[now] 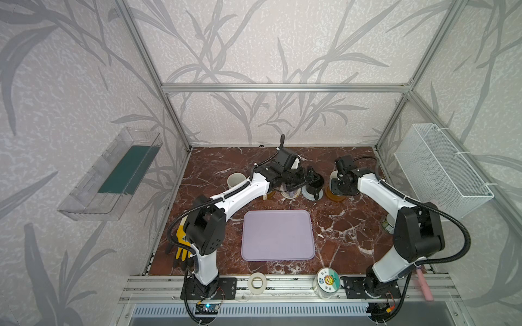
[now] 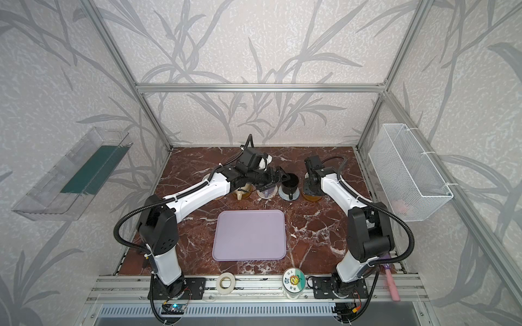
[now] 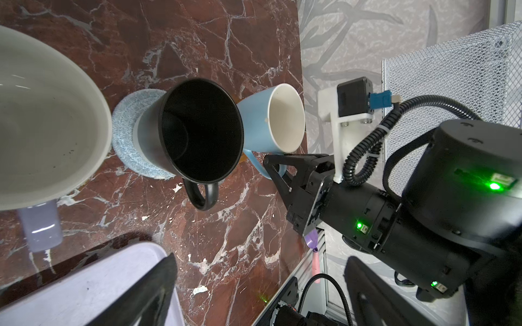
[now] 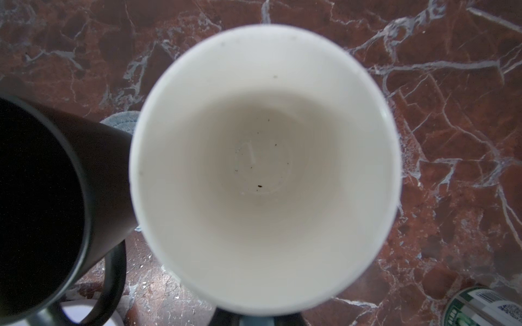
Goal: Place cups on coasters
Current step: Place the cup on the coaster.
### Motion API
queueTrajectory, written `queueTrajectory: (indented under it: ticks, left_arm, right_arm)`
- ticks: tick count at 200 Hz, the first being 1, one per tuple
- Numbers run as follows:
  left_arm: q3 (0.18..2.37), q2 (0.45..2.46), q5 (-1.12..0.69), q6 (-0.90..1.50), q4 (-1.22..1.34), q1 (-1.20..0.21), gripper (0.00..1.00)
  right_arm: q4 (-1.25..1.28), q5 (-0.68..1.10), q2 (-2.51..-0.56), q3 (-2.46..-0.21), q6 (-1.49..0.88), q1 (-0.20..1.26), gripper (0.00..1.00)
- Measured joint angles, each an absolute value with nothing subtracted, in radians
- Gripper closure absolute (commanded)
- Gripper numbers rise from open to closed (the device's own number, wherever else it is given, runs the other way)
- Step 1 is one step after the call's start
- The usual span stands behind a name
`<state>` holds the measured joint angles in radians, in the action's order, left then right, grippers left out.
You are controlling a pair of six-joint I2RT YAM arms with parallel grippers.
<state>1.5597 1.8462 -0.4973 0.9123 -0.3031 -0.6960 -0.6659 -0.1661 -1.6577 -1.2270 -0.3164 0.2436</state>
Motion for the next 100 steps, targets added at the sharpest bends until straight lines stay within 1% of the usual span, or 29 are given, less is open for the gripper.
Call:
queueTrajectory:
  ticks: [100]
  left_arm:
    - [1.554, 1.845, -0.498, 0.919, -0.290, -0.696, 0.05]
  right_arm:
    - [-0.676, -0.168, -1.662, -1.209, -0.302, 0.243, 1.00]
